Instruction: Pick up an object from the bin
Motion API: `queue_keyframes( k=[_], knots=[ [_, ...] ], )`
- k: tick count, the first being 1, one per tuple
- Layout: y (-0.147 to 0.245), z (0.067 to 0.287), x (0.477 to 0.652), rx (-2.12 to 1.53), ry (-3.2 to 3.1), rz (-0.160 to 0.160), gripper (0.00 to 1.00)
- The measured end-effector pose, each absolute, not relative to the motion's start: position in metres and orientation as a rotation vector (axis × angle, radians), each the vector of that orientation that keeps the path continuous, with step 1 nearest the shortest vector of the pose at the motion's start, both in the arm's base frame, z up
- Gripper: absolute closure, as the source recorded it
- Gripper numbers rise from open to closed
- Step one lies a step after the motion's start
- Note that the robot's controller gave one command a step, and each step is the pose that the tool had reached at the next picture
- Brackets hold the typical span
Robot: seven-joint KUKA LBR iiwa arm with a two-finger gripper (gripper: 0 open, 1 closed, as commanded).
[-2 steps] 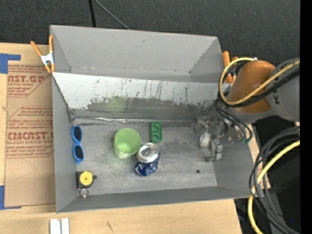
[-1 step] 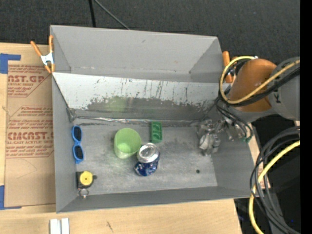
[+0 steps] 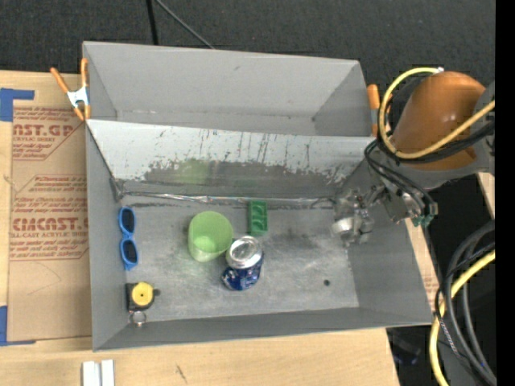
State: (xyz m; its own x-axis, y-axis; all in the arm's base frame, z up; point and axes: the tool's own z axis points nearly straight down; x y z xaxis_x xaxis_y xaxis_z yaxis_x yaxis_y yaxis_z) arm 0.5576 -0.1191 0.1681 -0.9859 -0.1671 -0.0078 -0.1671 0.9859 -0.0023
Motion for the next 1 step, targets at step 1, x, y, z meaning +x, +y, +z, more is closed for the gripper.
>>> queue_keyframes(
  k=[1],
  knots=[
    [-0.1083,0.2589,0.5789,-0.215,3.122,-0.004,1.0]
  ],
)
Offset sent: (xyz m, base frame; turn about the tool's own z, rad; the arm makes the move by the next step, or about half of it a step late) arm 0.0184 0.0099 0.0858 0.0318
